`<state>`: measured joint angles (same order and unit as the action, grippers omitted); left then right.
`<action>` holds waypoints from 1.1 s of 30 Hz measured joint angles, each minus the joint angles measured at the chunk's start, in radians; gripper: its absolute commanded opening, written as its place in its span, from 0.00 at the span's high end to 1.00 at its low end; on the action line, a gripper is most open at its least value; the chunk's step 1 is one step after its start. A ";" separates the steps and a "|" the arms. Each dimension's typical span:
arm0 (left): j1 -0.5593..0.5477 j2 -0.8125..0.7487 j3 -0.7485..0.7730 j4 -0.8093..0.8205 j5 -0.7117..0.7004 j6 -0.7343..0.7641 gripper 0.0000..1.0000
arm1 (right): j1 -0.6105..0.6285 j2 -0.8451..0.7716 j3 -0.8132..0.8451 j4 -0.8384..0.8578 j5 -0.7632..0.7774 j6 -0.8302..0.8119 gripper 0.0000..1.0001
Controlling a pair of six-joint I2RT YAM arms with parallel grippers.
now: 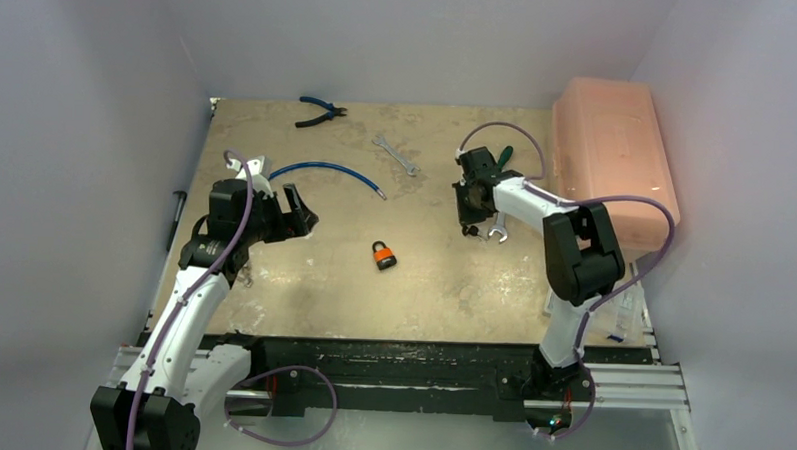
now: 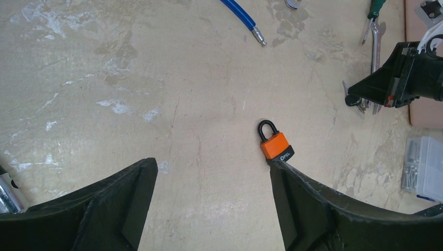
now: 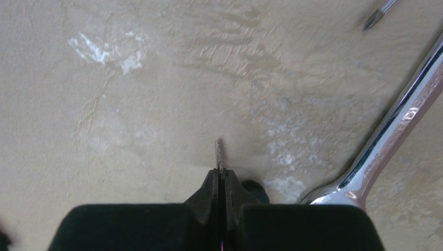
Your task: Unlock with the key
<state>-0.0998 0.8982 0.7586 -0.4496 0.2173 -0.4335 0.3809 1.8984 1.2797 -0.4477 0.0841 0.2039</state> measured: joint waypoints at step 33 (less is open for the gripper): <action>-0.021 -0.010 -0.013 0.051 0.137 -0.089 0.23 | 0.069 -0.456 -0.340 0.282 -0.317 0.149 1.00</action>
<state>-0.1207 0.8879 0.7460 -0.3985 0.3538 -0.5224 0.4503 1.4422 0.9398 -0.1658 -0.2325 0.3531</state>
